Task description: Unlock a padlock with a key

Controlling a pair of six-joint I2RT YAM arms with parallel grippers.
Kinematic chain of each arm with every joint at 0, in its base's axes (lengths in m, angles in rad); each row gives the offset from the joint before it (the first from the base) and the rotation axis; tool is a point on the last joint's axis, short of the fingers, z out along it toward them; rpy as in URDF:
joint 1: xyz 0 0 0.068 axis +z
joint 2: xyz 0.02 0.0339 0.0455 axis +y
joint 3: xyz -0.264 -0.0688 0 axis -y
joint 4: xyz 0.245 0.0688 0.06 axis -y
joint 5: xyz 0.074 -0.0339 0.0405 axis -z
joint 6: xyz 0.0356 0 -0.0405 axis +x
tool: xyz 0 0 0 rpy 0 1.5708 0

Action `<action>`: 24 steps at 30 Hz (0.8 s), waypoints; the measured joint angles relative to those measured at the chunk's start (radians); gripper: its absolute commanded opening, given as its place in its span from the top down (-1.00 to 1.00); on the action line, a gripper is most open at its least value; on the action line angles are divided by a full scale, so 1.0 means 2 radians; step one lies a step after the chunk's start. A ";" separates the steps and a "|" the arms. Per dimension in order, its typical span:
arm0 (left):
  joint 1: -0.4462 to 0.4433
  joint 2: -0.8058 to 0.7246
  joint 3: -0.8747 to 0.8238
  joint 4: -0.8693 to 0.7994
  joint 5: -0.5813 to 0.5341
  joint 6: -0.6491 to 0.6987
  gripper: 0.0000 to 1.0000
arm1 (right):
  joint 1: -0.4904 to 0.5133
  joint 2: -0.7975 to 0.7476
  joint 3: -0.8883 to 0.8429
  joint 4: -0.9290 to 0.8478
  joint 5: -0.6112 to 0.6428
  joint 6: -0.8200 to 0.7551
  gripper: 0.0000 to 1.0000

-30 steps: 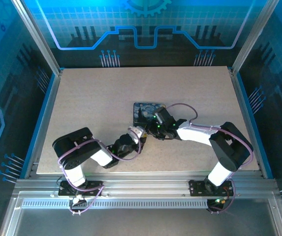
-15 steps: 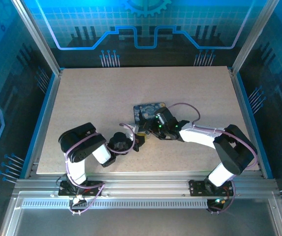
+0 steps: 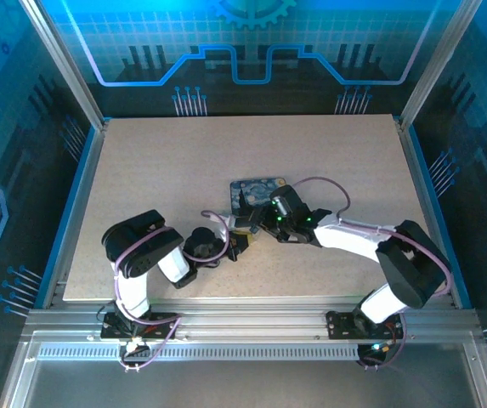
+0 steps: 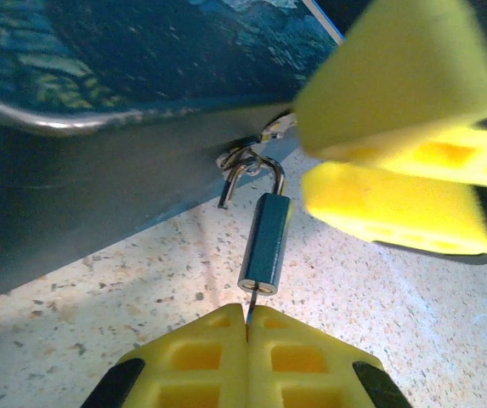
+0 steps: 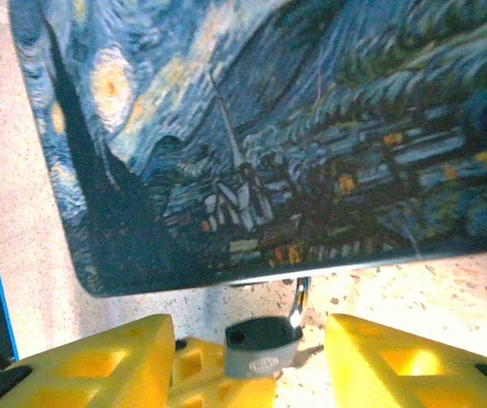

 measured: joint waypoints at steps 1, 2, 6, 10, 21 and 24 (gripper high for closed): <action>0.003 0.000 0.000 -0.001 0.003 -0.001 1.00 | 0.000 -0.009 0.000 -0.007 0.005 -0.003 -0.01; 0.005 -0.001 0.000 -0.002 0.006 -0.001 1.00 | 0.000 -0.017 0.000 -0.014 0.010 -0.007 -0.01; 0.012 -0.009 0.000 -0.011 0.014 -0.001 1.00 | 0.000 -0.049 0.000 -0.037 0.028 -0.022 -0.03; 0.012 -0.015 0.000 -0.019 0.019 -0.001 1.00 | 0.000 -0.060 0.000 -0.052 0.033 -0.034 -0.01; -0.002 -0.040 0.000 -0.063 0.005 0.043 1.00 | 0.027 -0.008 0.019 -0.076 0.029 -0.047 -0.01; -0.013 -0.049 0.000 -0.074 -0.004 0.062 1.00 | 0.034 0.014 0.039 -0.079 0.027 -0.047 -0.02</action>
